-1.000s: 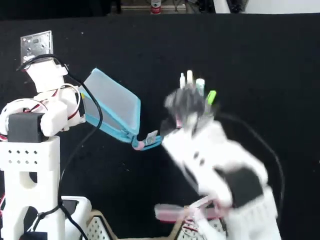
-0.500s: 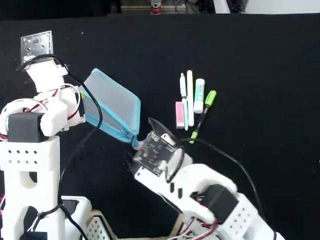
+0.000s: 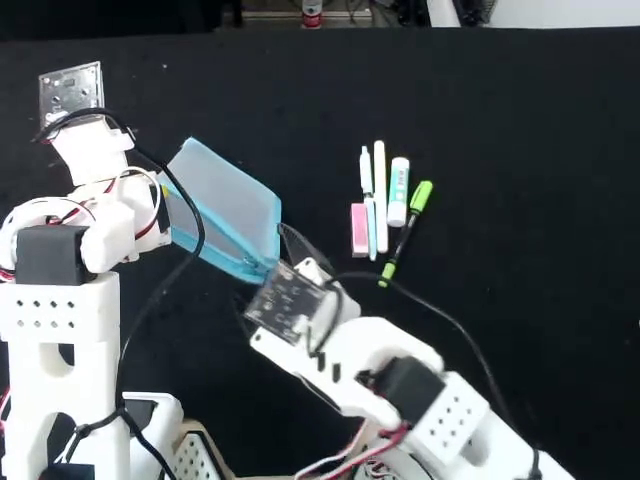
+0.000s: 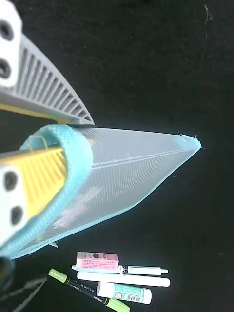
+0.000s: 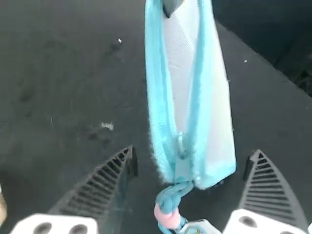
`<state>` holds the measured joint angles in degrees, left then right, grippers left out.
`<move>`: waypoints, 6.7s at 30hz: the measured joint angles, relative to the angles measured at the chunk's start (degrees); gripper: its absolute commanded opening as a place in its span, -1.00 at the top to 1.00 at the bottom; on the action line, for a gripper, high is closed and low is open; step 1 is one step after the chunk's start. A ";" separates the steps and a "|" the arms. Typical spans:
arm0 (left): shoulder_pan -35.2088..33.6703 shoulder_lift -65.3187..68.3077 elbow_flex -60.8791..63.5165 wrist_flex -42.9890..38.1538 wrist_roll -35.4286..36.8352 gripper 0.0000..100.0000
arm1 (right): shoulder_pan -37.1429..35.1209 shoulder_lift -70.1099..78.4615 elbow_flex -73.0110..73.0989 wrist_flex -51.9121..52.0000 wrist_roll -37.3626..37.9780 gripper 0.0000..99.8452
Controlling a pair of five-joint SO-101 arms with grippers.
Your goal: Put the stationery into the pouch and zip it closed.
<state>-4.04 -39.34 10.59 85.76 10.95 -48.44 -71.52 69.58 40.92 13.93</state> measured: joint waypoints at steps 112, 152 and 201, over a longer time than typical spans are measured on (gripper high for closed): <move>1.32 1.05 1.58 -0.09 -12.92 0.94 | 18.64 26.90 -48.18 36.13 -1.41 0.49; 0.79 -1.23 10.29 -0.18 -13.01 0.94 | 48.26 93.71 -78.07 24.26 -17.67 0.72; 0.79 -1.23 10.55 -0.18 -13.01 0.94 | 53.63 99.52 -107.87 57.67 -17.41 0.98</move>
<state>-3.25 -40.57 21.14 85.58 -2.07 5.19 28.00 -38.29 98.59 -3.47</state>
